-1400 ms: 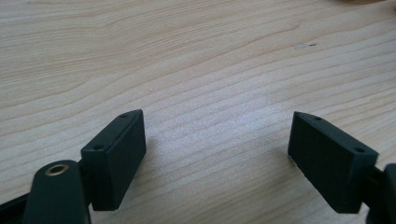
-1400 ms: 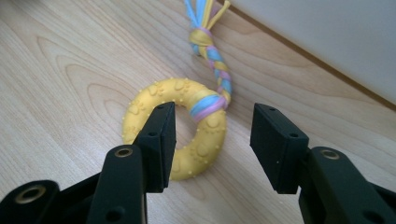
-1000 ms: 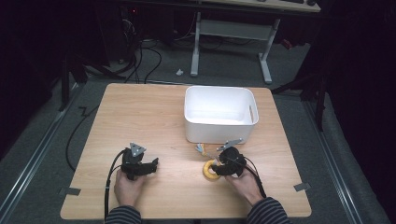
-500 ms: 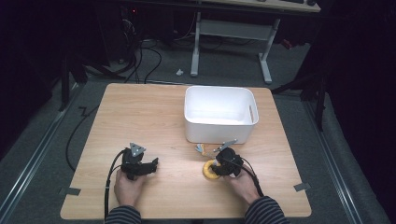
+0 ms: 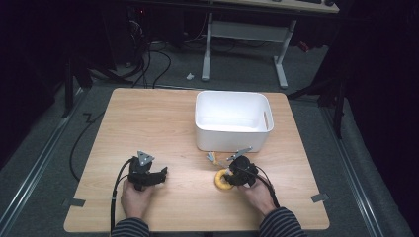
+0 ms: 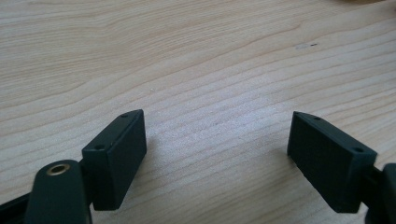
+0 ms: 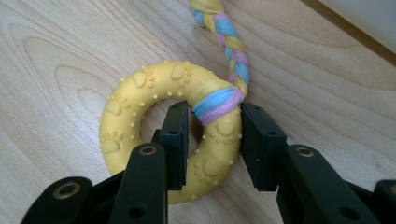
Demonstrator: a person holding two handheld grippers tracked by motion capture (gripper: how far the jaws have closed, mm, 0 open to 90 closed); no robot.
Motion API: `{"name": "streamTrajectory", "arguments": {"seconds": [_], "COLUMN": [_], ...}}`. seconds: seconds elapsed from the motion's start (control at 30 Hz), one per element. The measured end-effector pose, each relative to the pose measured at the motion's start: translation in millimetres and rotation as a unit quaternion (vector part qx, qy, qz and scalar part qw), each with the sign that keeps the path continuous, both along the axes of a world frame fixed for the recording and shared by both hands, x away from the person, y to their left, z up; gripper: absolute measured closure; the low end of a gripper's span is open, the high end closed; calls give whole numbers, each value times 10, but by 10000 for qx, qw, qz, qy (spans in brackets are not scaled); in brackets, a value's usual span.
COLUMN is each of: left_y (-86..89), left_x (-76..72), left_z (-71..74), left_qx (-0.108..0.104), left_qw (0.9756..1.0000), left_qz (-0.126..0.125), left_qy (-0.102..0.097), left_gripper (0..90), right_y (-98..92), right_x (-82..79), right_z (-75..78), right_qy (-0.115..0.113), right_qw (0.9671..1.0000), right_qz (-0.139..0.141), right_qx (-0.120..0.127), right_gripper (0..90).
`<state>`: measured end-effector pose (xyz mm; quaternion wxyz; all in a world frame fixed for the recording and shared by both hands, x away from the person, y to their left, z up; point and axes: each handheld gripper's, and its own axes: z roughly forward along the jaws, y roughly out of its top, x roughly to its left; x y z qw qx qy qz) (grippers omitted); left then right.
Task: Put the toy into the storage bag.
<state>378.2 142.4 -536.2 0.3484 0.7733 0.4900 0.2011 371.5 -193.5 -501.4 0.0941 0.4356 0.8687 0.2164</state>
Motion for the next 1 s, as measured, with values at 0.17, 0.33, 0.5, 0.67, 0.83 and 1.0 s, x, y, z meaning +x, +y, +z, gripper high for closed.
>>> {"name": "streamTrajectory", "arguments": {"seconds": [0.17,0.33,0.5,0.67,0.83,1.0], "left_y": [3,2,3,0,-2,-5], "left_x": [0,0,0,-1,-2,-3], "left_z": [0,0,0,0,0,-1], "left_qx": [-16,-10,-14,-7,9,13], "left_qw": [10000,10000,10000,10000,10000,10000], "left_qz": [3,3,4,10,8,15], "left_qy": [2,1,1,-3,-4,-8], "left_gripper": [200,201,201,201,201,201], "right_y": [-37,-49,-77,-128,-225,-311], "right_x": [-10,-52,-92,-118,-185,-228], "right_z": [38,82,124,173,255,293], "right_qy": [-52,-105,-171,-166,-282,-321], "right_qw": [9999,9999,9997,9996,9992,9988], "right_qz": [-17,118,142,112,48,-3], "right_qx": [120,65,100,191,280,357], "right_gripper": [665,670,672,672,672,672]}}
